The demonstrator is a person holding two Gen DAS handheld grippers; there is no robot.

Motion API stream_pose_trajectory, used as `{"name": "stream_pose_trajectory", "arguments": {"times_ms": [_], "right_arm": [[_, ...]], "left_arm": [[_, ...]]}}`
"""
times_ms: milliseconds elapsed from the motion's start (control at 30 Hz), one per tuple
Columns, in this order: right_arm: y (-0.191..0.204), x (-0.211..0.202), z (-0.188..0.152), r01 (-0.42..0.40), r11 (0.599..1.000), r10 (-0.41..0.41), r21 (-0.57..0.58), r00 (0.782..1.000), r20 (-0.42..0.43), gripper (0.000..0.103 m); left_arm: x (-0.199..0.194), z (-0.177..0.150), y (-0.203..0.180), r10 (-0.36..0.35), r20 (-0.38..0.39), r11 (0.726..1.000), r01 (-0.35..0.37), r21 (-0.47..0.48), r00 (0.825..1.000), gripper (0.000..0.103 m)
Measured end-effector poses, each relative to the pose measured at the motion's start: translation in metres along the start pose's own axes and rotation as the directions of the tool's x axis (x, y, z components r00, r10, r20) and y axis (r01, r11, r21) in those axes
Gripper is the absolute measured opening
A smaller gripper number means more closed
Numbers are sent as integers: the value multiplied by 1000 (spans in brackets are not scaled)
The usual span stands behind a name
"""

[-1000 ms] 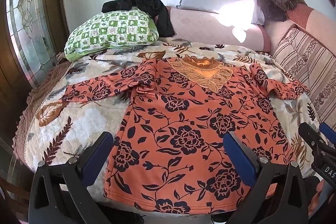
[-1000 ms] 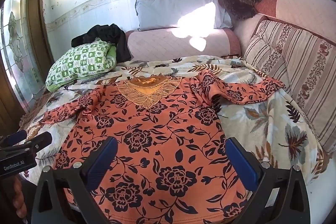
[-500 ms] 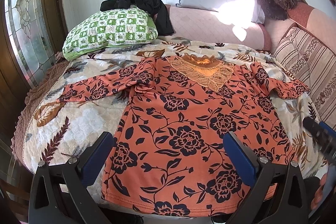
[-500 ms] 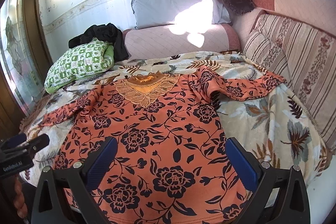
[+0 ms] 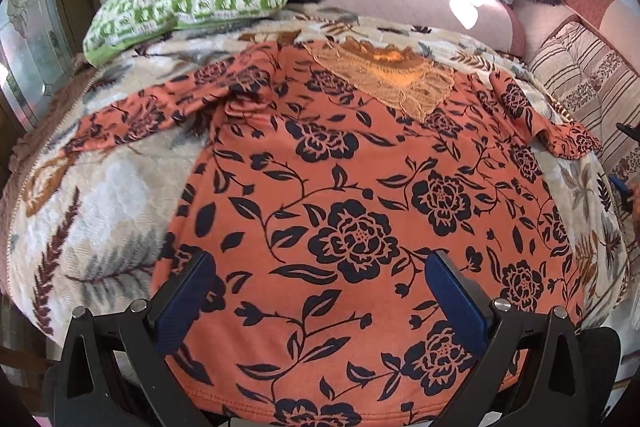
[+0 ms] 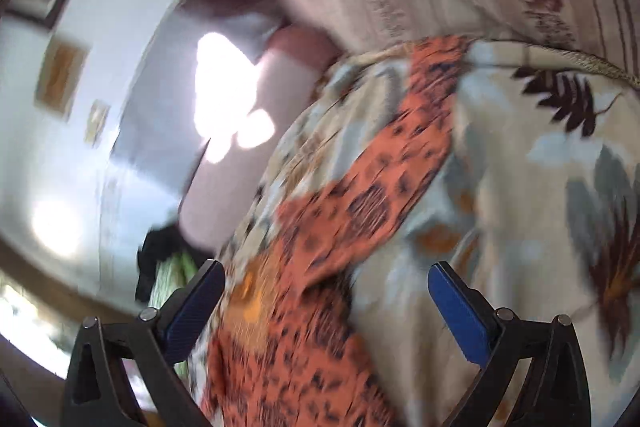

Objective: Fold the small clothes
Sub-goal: 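Grasp the sleeve cuff with the right tool and lift it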

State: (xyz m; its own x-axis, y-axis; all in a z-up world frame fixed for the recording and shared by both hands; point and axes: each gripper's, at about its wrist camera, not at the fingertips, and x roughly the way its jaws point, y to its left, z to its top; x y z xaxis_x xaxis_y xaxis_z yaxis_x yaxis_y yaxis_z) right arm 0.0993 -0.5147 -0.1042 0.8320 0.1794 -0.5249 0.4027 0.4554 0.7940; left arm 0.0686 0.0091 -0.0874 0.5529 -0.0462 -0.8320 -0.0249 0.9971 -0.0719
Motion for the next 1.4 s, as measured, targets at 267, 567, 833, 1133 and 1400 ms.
{"name": "stream_pose_trajectory", "arguments": {"times_ms": [267, 567, 833, 1133, 1400], "right_arm": [[-34, 66, 111, 83, 995, -87, 55, 994, 70, 74], [-5, 92, 135, 241, 960, -223, -143, 966, 131, 6], [223, 47, 33, -4, 810, 83, -586, 991, 108, 6], [341, 96, -197, -327, 695, 248, -640, 945, -214, 6], [263, 210, -312, -267, 760, -32, -593, 896, -443, 87]], "left_arm": [[28, 11, 3, -33, 1, 999, 33, -20, 999, 103], [38, 12, 27, -65, 12, 995, 66, -72, 998, 103], [17, 2, 76, -84, 114, 976, 105, -192, 990, 103], [-12, -12, 126, -139, 231, 941, 201, -271, 963, 103], [-19, -16, 144, -160, 318, 918, 259, -300, 935, 103]]}}
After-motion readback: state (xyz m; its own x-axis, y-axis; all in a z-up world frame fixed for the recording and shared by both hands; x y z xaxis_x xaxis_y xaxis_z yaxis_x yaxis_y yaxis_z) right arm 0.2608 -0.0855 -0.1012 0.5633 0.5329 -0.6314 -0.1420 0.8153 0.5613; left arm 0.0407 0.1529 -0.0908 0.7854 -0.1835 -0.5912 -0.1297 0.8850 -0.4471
